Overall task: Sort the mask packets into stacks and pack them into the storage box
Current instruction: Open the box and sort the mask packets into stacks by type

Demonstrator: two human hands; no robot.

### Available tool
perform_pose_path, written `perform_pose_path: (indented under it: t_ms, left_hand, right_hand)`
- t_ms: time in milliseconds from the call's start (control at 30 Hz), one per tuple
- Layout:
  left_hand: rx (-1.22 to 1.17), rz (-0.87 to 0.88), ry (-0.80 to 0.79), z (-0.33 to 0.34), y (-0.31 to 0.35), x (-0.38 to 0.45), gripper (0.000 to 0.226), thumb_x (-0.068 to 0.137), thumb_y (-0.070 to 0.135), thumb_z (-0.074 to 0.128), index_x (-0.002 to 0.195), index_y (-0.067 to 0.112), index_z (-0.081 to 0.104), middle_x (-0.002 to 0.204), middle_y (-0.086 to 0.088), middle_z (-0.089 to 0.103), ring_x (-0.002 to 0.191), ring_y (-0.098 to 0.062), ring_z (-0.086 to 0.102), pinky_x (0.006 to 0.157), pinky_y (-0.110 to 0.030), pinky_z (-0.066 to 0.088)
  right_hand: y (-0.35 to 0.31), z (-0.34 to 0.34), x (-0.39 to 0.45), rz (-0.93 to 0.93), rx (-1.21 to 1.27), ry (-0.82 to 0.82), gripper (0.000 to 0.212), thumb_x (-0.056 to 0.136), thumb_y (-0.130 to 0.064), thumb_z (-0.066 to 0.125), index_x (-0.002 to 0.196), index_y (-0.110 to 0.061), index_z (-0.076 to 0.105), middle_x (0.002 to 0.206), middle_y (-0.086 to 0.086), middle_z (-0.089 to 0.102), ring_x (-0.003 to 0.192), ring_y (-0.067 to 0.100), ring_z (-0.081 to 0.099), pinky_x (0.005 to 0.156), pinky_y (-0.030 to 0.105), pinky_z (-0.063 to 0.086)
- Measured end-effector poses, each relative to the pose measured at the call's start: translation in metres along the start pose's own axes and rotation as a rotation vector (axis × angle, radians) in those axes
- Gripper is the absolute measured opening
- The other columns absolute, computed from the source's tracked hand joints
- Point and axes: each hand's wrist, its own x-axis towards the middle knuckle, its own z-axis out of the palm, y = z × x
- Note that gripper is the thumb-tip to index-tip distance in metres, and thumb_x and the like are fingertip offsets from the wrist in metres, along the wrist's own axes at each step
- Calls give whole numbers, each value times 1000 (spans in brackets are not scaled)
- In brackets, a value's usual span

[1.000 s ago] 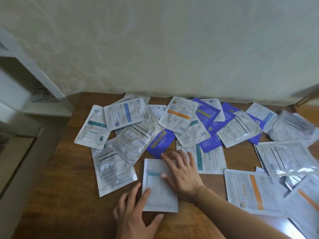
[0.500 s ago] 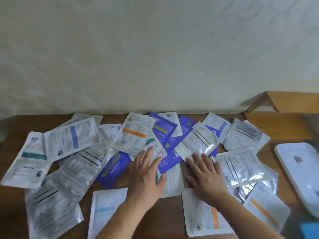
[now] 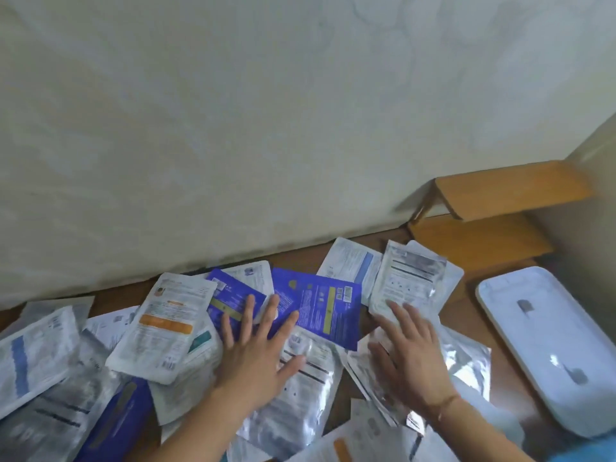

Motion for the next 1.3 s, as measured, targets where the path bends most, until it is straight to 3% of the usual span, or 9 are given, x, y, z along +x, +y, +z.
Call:
perform_pose_path:
  t_ms: [67,200,300,467,567,733,867,1133,1300]
  left_hand:
    - [72,20,-16,1,-6,-10,73,88,79,26,151,42,25,163,-3,15,146,-41,10,105,-71,10]
    - [158,19,-19,4,-12,-14,76,86,80,28,151,41,26,162,-5,18,146,-41,15,105,-68,13]
    - [111,-73,-51,6,-9,1,77,86,81,22,152,42,18,164,-4,10,147,-41,8,108,-67,10]
    - [-1,-194,-49,-5,3,30,82,72,86,-15,145,51,-20,152,5,-42,138,-32,-40,111,-68,-10]
    - [-126,-157,68,-20,26,33,81,82,79,0,153,41,12,160,3,-25,145,-28,-27,113,-66,-4]
    - [-209,465,96,-28,122,-2,80,87,74,31,155,37,9,164,-2,-3,150,-29,-6,114,-60,4]
    - [32,797,-90,-8,173,-10,88,79,86,31,153,43,13,164,4,-3,150,-28,-11,111,-65,-3]
    - [126,537,-139,-21,142,30,95,71,94,20,148,50,-14,160,10,-22,142,-21,-36,109,-66,-19]
    - [108,374,-122,-33,117,48,103,65,97,23,147,50,-17,160,9,-21,139,-23,-39,109,-65,-20]
  right_hand:
    - [27,-8,32,168,-64,-65,66,87,-68,13,145,-41,27,162,-2,11,149,28,3,115,57,12]
    - [50,-5,56,250,-30,-232,67,89,-70,16,149,-44,1,160,-9,-18,145,21,-25,116,60,0]
    - [34,8,35,171,-36,-212,68,88,-72,13,150,-43,12,162,-6,-3,149,26,-10,115,61,2]
    - [1,26,-13,-37,-109,-186,60,93,-68,23,145,-39,35,159,-2,24,145,34,19,105,64,13]
    - [-1,13,-23,-35,-76,-83,58,95,-63,26,145,-35,36,158,-2,25,146,31,20,106,62,14]
    - [11,10,-116,240,49,133,57,92,-60,33,138,-28,45,152,1,38,143,31,29,107,63,26]
    - [40,26,-186,224,-150,-105,72,89,-69,24,146,-24,27,160,1,17,141,29,25,99,64,31]
    - [59,1,-157,444,34,-101,70,91,-65,22,142,-21,39,158,6,24,146,36,17,113,55,17]
    - [33,6,-95,166,23,-130,62,97,-62,24,152,-34,19,162,-4,10,150,25,-1,116,52,7]
